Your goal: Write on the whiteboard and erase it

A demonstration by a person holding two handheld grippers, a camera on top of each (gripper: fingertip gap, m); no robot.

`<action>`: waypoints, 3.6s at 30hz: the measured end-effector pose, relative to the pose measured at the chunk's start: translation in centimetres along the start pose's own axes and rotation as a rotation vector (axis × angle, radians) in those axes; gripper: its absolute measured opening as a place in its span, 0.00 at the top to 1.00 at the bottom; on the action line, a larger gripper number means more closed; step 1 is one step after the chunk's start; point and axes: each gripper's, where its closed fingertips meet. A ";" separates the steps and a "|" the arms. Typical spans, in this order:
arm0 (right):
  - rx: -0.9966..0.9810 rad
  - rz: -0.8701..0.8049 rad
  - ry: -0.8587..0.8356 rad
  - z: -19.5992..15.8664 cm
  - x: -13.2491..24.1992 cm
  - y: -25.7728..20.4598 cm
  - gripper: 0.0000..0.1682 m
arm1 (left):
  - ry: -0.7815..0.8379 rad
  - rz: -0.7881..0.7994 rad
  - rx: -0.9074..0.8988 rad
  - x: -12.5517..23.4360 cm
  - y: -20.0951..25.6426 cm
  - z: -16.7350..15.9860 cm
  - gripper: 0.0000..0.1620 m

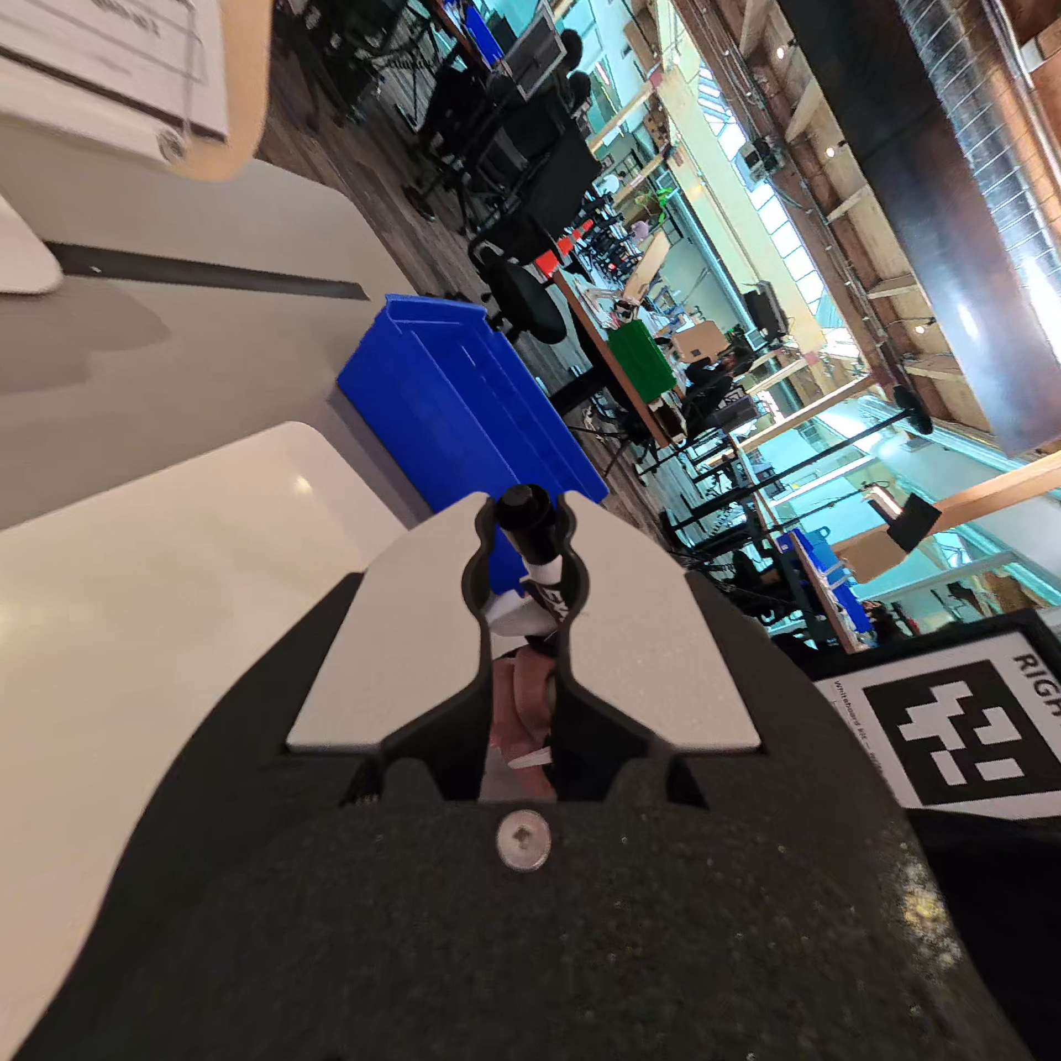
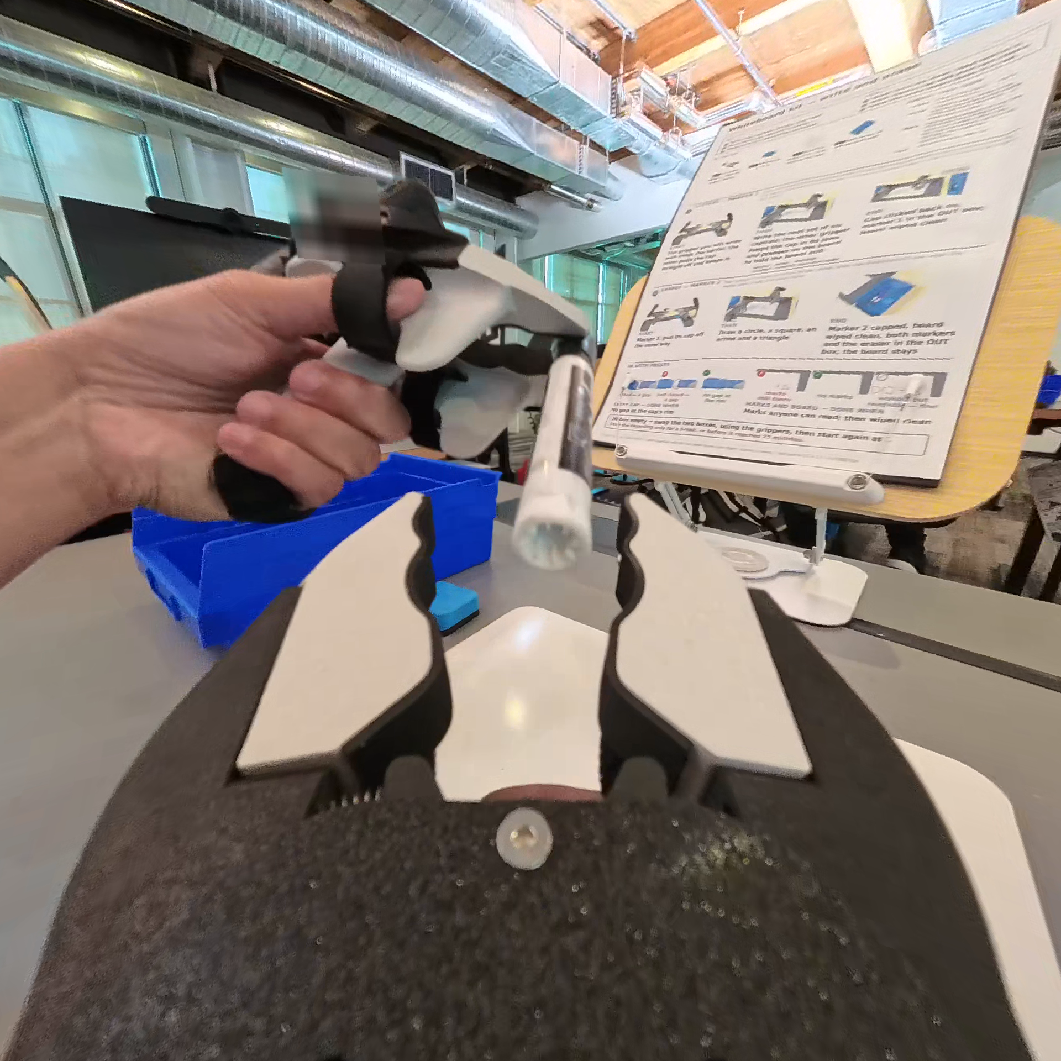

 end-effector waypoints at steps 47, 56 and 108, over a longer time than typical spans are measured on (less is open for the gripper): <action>-0.638 0.583 -0.158 2.4 4.8 -2.0 0.88 | -0.195 -0.218 -0.757 2.5 2.5 -10.9 0.88; -0.597 0.659 -0.137 4.0 5.4 -4.0 0.88 | -0.220 -0.277 -0.864 4.6 4.9 -11.0 0.89; -0.284 0.300 -0.308 -0.8 10.6 0.2 0.88 | -1.084 0.992 -0.092 13.5 -18.0 -14.8 0.88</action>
Point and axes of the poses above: each gripper's, where its closed fingertips meet, x back along the fingers, z out of its top, y = z × x across the jaws
